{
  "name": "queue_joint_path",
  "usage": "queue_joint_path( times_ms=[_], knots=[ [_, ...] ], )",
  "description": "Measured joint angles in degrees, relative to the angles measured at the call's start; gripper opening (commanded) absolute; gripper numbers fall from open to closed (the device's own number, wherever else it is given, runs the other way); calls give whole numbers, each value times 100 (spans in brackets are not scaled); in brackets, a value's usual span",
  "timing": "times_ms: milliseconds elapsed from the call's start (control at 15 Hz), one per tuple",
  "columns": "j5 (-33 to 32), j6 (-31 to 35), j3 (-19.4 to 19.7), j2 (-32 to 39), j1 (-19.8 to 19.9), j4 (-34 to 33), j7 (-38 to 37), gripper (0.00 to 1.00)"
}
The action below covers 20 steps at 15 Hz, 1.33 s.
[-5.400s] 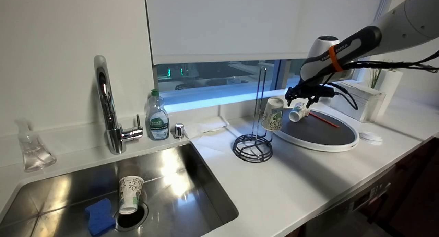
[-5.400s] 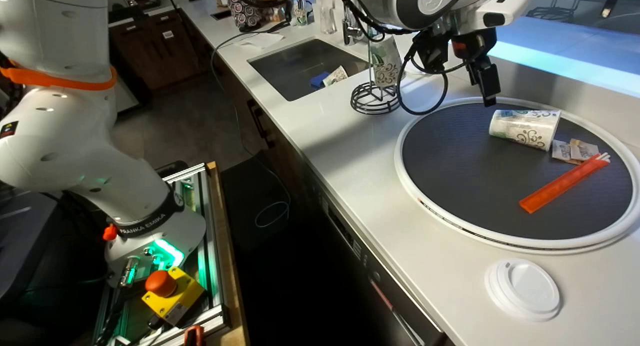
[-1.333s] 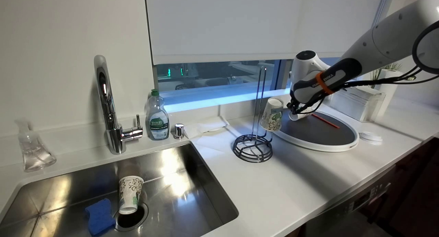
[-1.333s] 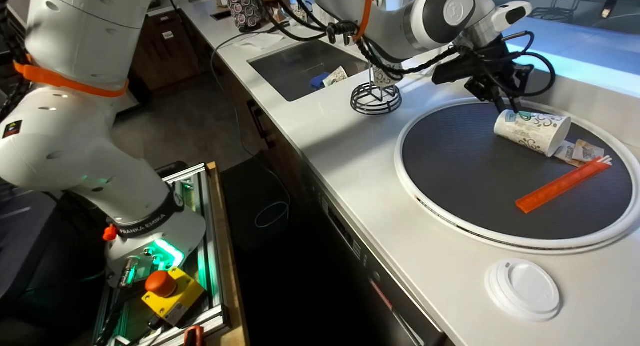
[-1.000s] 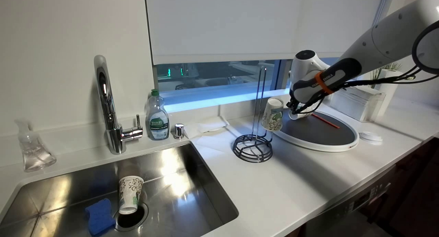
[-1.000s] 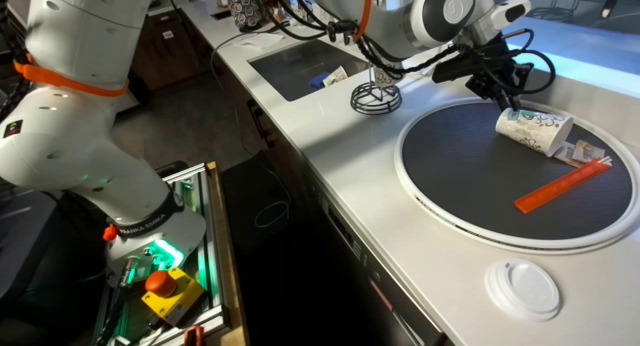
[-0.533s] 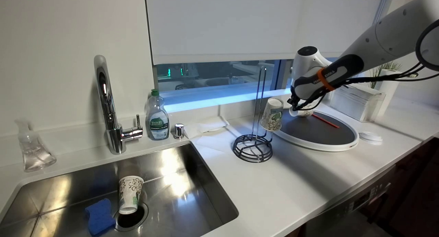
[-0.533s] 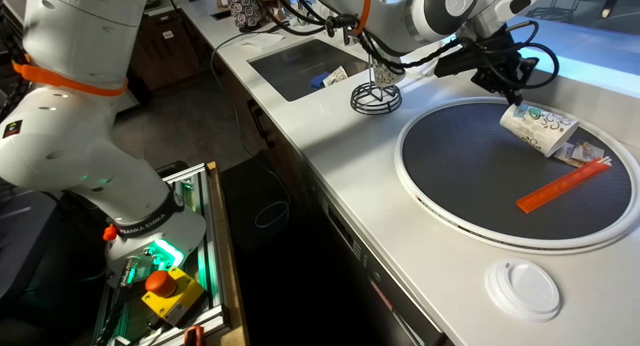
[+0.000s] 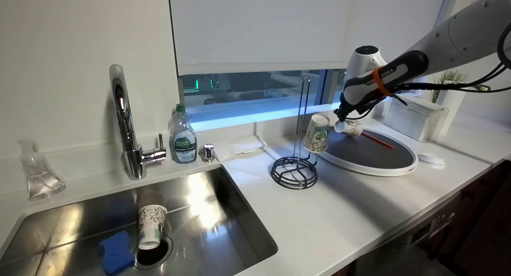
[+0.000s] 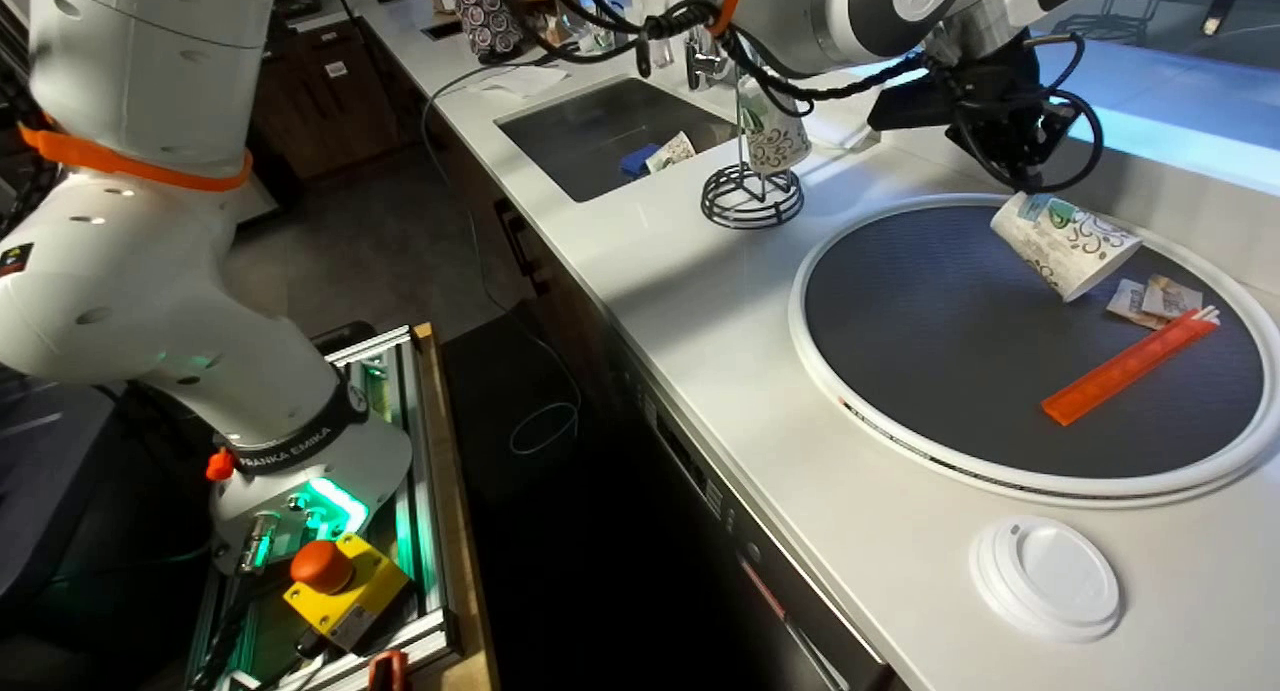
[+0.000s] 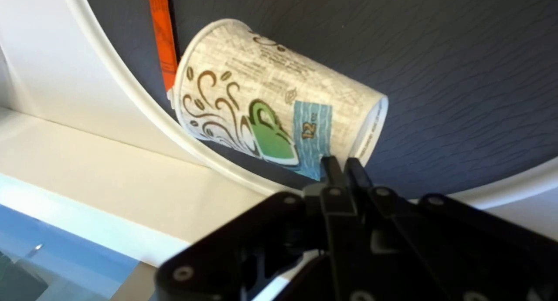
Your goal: Put the coffee cups on the silver holder.
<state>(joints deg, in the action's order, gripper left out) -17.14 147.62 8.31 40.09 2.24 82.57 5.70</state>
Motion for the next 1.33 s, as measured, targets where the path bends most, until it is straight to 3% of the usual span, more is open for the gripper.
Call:
queue_joint_path(
  times_ms=[667,1333],
  knots=[
    [1528,-1220,-719,-539,750,93,521,2],
    [3367,-1341,-1209,-889,1538,587,1496,2]
  ],
)
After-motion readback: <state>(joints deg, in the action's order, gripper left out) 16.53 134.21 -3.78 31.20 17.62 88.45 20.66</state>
